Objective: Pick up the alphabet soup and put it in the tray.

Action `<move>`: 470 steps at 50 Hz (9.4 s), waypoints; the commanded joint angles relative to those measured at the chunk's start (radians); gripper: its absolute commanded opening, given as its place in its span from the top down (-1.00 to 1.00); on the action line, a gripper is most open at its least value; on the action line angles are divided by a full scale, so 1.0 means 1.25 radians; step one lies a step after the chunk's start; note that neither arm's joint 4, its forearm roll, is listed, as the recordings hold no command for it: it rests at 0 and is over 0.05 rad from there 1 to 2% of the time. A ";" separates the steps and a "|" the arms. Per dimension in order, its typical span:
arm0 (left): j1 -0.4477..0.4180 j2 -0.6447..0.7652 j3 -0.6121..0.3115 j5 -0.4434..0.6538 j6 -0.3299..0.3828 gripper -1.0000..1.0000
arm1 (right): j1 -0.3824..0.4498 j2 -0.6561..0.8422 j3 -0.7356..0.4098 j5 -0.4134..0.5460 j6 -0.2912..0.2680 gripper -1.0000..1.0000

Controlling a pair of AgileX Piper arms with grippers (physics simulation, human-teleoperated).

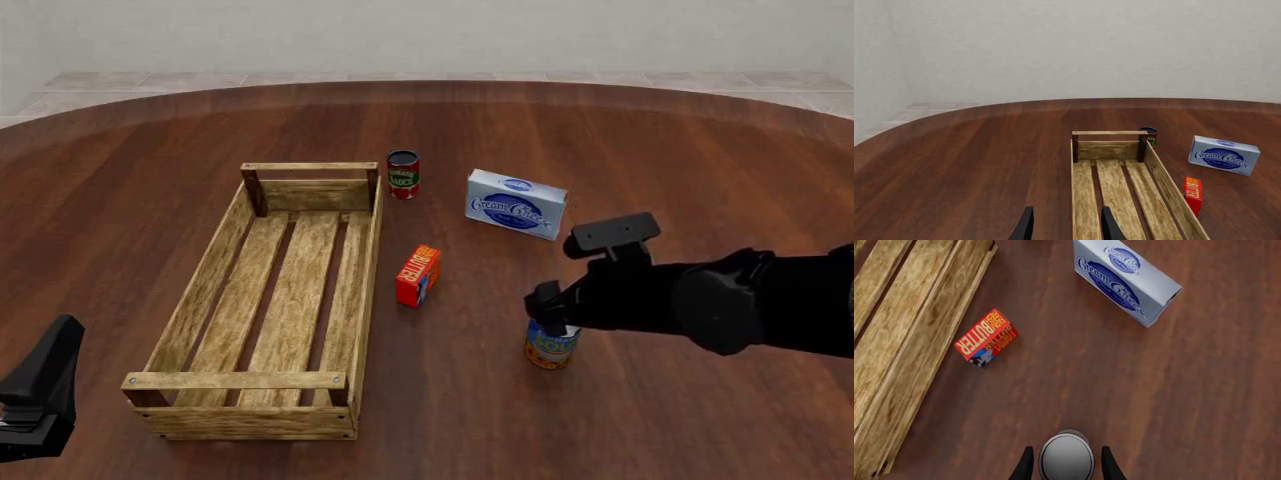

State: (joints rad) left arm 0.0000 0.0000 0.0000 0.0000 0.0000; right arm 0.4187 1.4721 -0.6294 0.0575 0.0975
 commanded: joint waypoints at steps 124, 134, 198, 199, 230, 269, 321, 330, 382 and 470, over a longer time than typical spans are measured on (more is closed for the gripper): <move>0.000 0.000 0.000 0.000 0.000 -1.00 | -0.002 0.086 0.003 -0.062 0.013 1.00; 0.000 0.000 0.000 0.000 0.000 -1.00 | -0.007 0.035 -0.005 -0.028 0.000 1.00; 0.000 0.000 0.000 0.000 0.000 -1.00 | 0.287 0.163 -0.668 0.237 -0.163 1.00; 0.000 0.000 0.000 0.000 0.000 -1.00 | 0.287 0.163 -0.668 0.238 -0.163 1.00; 0.000 0.000 0.000 0.000 0.000 -1.00 | 0.376 0.341 -0.789 0.246 -0.152 1.00; 0.000 0.000 0.000 0.000 0.000 -1.00 | 0.397 0.484 -0.864 0.242 -0.128 1.00; 0.000 0.000 0.000 0.000 0.000 -1.00 | 0.385 0.549 -0.832 0.186 -0.082 1.00; 0.000 0.000 0.000 0.000 0.000 -1.00 | 0.381 0.554 -0.827 0.180 -0.079 1.00; 0.000 0.000 0.000 0.000 0.000 -1.00 | 0.376 0.582 -0.822 0.160 -0.070 1.00; 0.000 0.000 0.000 0.000 0.000 -1.00 | 0.281 -0.132 -0.509 0.255 -0.118 -1.00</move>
State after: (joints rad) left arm 0.0000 0.0000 0.0000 0.0000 0.0000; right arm 0.8089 1.5392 -1.3758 0.3449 -0.0235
